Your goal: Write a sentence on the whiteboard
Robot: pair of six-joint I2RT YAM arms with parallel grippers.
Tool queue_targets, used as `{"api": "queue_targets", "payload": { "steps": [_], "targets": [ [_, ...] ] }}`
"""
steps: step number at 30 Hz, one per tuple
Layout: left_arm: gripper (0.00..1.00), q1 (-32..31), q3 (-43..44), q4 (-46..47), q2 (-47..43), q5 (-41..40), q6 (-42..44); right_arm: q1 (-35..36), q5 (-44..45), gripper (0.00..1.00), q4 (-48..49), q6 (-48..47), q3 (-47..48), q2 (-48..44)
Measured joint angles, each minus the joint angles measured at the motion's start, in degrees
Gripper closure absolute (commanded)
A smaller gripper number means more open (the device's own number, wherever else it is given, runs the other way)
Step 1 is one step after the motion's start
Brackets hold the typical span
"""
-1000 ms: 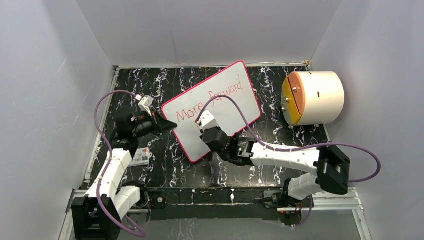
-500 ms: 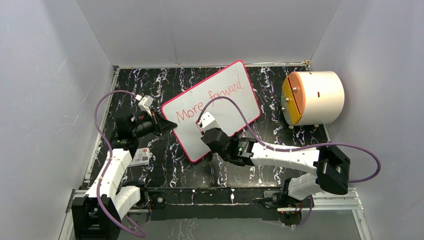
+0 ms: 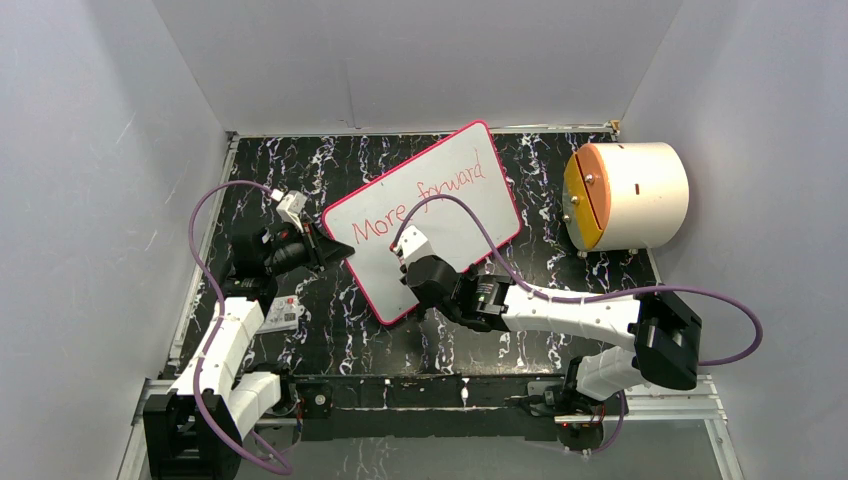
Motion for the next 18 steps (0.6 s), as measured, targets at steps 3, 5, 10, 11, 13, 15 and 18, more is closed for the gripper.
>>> {"api": "queue_targets", "payload": {
  "steps": [3,5,10,11,13,15,18],
  "targets": [
    [1.00,0.00,0.00,0.00,0.00,0.00,0.00,0.00,-0.42,1.00,0.00,-0.02,0.00,-0.02],
    [1.00,0.00,0.00,0.00,0.00,0.02,0.00,0.00,-0.57,1.00,0.02,-0.09,0.00,-0.11],
    [1.00,0.00,0.02,0.02,0.00,0.13,-0.02,-0.04,-0.63,1.00,0.11,-0.07,-0.04,-0.39],
    [1.00,0.00,0.04,0.02,-0.02,0.15,-0.02,-0.04,-0.42,1.00,0.35,-0.07,-0.20,-0.59],
    [1.00,0.00,0.04,0.00,0.00,0.15,-0.02,-0.04,0.17,1.00,0.57,-0.07,-0.90,-1.55],
    [1.00,0.00,0.04,0.00,0.00,0.13,-0.02,-0.07,1.22,1.00,0.48,-0.09,-1.40,-2.71],
    [1.00,0.00,0.04,0.00,0.00,0.15,-0.02,-0.42,2.54,1.00,0.50,-0.15,-1.62,-4.52]
  ]
}}
